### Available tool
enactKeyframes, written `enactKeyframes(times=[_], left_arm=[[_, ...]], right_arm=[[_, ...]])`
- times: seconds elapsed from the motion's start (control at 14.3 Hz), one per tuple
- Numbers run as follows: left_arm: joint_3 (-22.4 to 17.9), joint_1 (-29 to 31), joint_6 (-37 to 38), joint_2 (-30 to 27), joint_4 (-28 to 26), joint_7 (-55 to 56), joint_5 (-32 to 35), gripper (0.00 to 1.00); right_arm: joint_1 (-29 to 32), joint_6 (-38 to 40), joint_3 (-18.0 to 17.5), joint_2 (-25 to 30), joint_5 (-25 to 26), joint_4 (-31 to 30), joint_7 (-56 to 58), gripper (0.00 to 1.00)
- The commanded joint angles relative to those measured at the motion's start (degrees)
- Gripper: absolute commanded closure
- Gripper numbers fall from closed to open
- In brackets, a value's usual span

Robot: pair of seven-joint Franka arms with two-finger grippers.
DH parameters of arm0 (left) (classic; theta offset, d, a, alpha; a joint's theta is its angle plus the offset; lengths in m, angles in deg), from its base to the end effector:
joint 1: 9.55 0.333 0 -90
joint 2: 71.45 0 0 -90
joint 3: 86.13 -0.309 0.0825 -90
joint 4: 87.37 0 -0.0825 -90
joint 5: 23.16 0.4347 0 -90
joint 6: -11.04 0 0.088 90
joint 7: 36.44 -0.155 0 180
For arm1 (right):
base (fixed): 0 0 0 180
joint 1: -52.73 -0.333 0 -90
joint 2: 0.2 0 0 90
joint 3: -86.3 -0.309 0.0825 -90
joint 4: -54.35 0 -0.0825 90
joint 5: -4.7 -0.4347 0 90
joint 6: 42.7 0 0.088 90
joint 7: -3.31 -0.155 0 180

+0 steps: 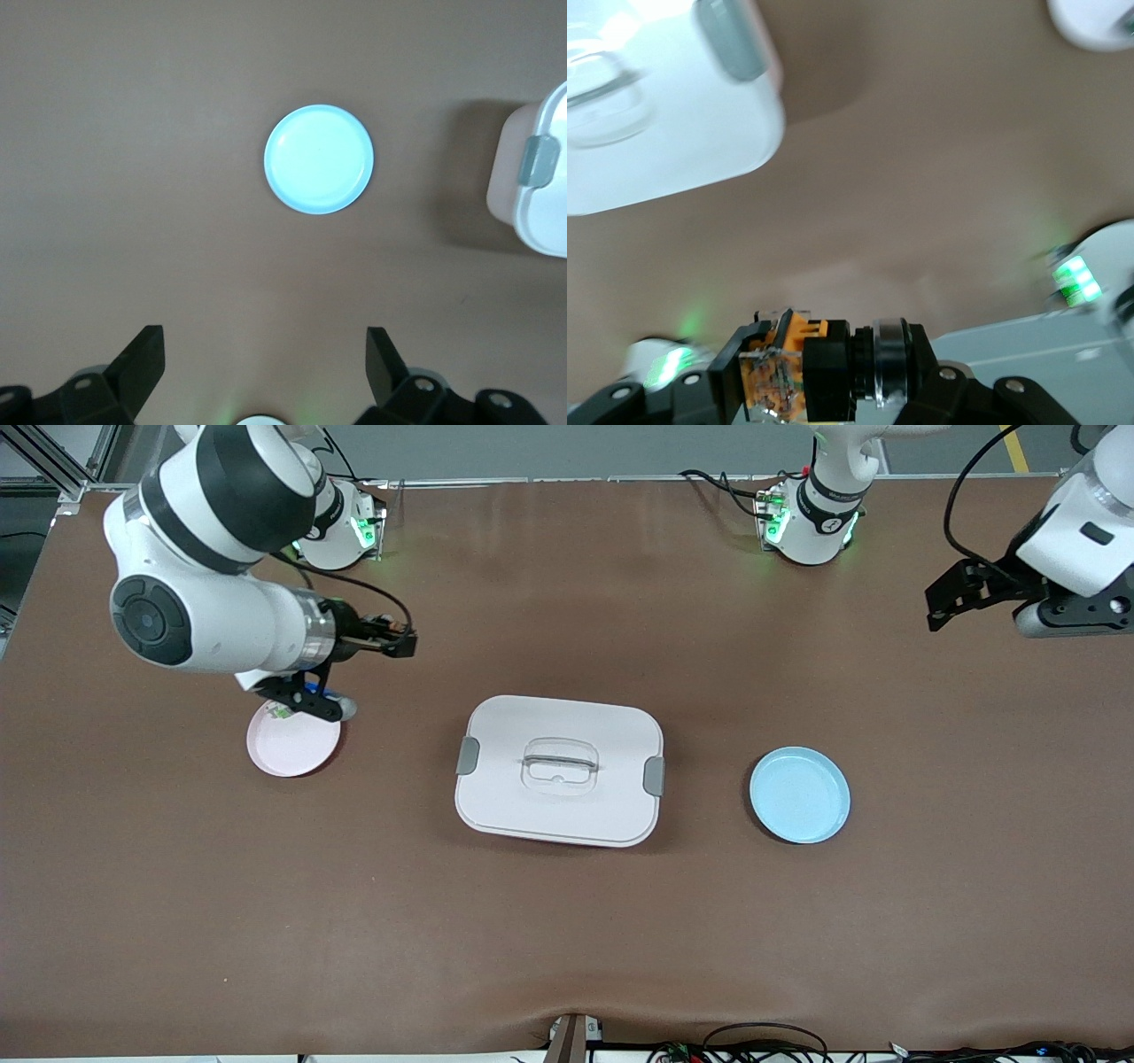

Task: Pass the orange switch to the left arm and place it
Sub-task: 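Lift the switch with the right gripper while the left gripper approaches, then carry the switch above the box while the left gripper grasps it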

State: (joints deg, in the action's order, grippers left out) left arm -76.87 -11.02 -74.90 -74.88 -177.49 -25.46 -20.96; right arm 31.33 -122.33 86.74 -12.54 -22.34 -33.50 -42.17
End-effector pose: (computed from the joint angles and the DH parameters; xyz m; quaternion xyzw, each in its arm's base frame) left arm 0.5698 -0.1041 0.5974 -0.9997 -0.0036 0.0023 0.0248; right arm 0.5517 0.2936 0.4635 -0.9351 0.2029 0.2728 0.0998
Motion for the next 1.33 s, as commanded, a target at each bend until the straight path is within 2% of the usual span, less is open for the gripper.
enactKeyframes(times=[0.0,0.28,0.42,0.7,0.91,1.26], left_arm=[[3.0,0.1,-3.5,0.3,-0.1,4.8,-1.1,0.0],[5.5,-0.1,-7.1,1.1,-0.4,7.7,-7.5,0.0],[6.4,0.1,-7.8,2.2,-0.5,7.7,-13.3,0.0],[8.0,-0.4,-13.1,2.6,-2.6,7.5,-17.0,0.0],[11.7,-0.3,-24.3,1.8,-8.3,5.8,-19.8,0.0],[15.7,-0.3,-31.1,1.7,-11.9,5.9,-24.2,0.0]], right_arm=[[-0.5,-3.0,0.6,-1.9,-8.6,3.6,-7.2,0.64],[-4.4,-13.9,0.5,-3.0,-17.2,3.6,-18.1,0.63],[-6.9,-20.4,0.5,-4.4,-20.2,3.6,-23.0,0.63],[-11.4,-32.3,0.6,-6.7,-27.9,3.6,-30.2,0.63],[-14.0,-38.8,0.5,-8.1,-28.3,3.6,-33.9,0.63],[-16.0,-43.1,0.6,-9.8,-30.7,3.7,-34.3,0.63]])
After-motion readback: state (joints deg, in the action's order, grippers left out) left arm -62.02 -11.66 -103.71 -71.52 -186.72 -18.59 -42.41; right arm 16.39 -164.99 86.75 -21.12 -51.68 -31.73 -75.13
